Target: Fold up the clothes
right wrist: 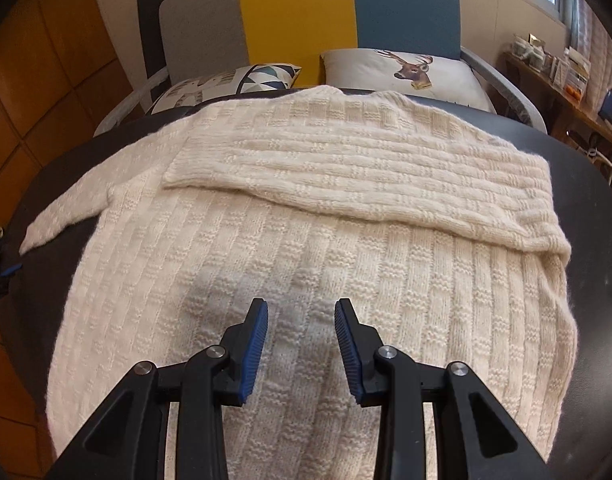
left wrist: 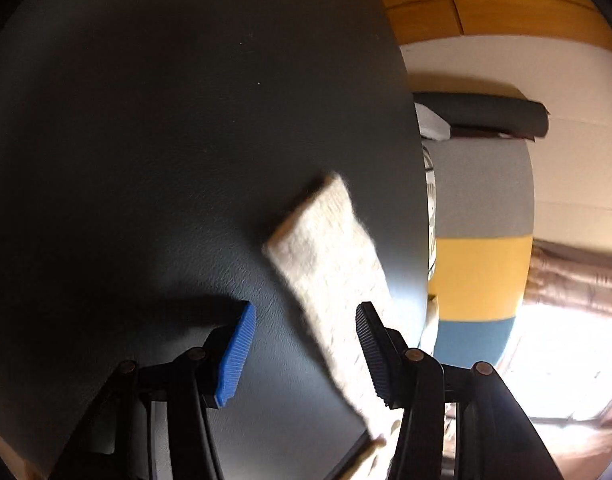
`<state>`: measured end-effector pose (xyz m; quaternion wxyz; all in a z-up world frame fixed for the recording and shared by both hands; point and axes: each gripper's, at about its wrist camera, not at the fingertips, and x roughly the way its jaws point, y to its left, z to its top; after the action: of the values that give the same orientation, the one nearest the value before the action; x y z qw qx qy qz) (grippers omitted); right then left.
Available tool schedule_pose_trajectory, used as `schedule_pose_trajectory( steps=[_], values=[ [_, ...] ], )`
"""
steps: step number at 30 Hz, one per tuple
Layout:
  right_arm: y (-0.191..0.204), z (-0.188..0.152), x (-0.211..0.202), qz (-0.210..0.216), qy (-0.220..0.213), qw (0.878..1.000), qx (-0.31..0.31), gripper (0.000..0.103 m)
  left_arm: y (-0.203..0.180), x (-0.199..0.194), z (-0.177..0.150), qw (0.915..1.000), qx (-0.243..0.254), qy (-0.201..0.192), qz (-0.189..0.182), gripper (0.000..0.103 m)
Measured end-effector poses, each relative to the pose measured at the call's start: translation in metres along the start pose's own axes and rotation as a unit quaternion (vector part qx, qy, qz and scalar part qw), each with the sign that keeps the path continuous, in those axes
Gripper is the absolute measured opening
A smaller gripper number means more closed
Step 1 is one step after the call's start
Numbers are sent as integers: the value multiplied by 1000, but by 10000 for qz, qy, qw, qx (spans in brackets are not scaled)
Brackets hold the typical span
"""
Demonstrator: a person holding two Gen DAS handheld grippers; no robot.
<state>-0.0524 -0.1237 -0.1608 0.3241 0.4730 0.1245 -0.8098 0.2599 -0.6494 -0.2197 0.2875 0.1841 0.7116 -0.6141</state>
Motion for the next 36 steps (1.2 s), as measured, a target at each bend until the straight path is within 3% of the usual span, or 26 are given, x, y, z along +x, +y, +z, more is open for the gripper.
schedule_pose_trajectory(
  steps=[9, 12, 14, 15, 19, 30, 36],
  values=[
    [1, 4, 10, 158, 29, 9997, 186, 35, -11, 21, 15, 9987, -313, -406, -5, 51],
    [4, 1, 17, 194, 107, 9997, 133, 35, -10, 24, 19, 9981, -429, -444, 75, 39],
    [5, -1, 20, 196, 126, 9997, 105, 35, -7, 25, 23, 9974, -512, -465, 211, 23],
    [5, -2, 21, 198, 118, 9997, 98, 35, -7, 26, 23, 9971, -510, -479, 303, 9],
    [3, -2, 22, 251, 116, 9996, 65, 35, -12, 27, 19, 9969, -401, -602, 321, 7],
    [0, -3, 19, 365, 115, 9992, 138, 35, -78, 25, -20, 9957, 647, -648, 167, 6],
    [-2, -6, 14, 456, 96, 9987, 210, 35, -132, 42, -66, 9911, 1290, -302, -118, 6]
  ],
)
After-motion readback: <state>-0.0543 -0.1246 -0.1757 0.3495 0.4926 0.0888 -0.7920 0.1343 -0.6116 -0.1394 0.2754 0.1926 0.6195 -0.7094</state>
